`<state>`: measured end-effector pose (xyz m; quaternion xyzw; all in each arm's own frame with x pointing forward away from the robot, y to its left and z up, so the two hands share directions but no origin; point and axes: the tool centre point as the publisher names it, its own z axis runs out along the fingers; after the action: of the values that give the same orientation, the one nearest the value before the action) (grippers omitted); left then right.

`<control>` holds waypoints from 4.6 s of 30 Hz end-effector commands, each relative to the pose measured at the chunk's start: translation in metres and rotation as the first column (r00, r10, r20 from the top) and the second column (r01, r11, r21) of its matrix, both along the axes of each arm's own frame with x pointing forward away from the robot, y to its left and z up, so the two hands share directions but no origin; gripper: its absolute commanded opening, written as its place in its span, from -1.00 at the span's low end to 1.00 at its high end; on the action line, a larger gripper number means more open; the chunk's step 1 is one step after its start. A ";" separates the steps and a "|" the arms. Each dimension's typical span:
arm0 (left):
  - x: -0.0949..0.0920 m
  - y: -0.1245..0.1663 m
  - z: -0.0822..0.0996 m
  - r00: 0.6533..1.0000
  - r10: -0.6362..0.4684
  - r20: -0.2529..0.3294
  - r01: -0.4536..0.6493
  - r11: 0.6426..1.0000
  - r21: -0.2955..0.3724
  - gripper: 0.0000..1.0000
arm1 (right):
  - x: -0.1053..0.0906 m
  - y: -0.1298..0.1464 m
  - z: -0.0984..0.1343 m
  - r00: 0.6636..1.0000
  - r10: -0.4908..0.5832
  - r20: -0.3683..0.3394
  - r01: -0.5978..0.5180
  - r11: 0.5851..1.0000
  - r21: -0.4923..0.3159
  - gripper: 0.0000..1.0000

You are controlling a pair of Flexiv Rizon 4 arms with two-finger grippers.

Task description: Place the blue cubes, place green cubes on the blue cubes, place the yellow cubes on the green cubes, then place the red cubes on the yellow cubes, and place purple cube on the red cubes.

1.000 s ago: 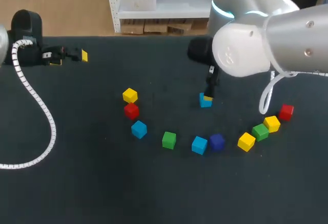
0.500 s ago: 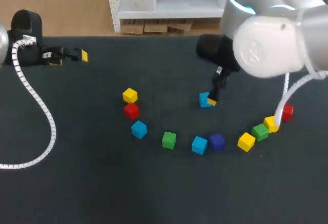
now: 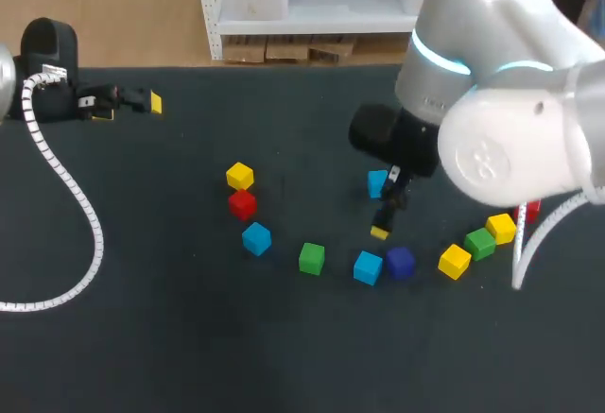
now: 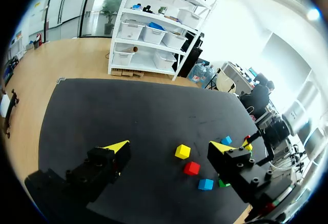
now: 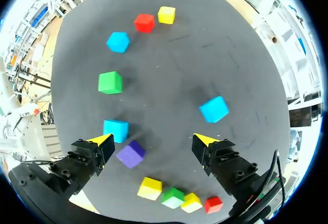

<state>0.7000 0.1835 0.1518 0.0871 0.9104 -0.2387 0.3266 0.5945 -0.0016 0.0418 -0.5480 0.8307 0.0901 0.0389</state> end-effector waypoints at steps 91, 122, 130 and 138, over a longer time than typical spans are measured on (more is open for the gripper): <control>-0.001 0.002 -0.001 1.000 -0.004 0.006 0.004 1.000 -0.007 1.00 | 0.101 0.037 -0.031 0.937 0.344 0.064 -0.337 0.936 -0.102 -1.00; -0.001 0.002 -0.001 1.000 -0.004 0.006 0.004 1.000 -0.007 1.00 | 0.111 0.026 -0.050 0.953 0.301 0.042 -0.293 0.946 -0.139 -1.00; -0.001 0.002 -0.001 1.000 -0.004 0.006 0.004 1.000 -0.007 1.00 | 0.111 0.022 -0.053 0.957 0.289 0.035 -0.281 0.949 -0.139 -1.00; -0.001 0.002 -0.001 1.000 -0.004 0.006 0.004 1.000 -0.007 1.00 | 0.109 0.021 -0.053 0.960 0.278 0.042 -0.270 0.952 -0.142 1.00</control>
<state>0.7000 0.1835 0.1518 0.0870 0.9104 -0.2387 0.3266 0.7071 0.0218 -0.0116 -0.6625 0.7487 0.0222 0.0102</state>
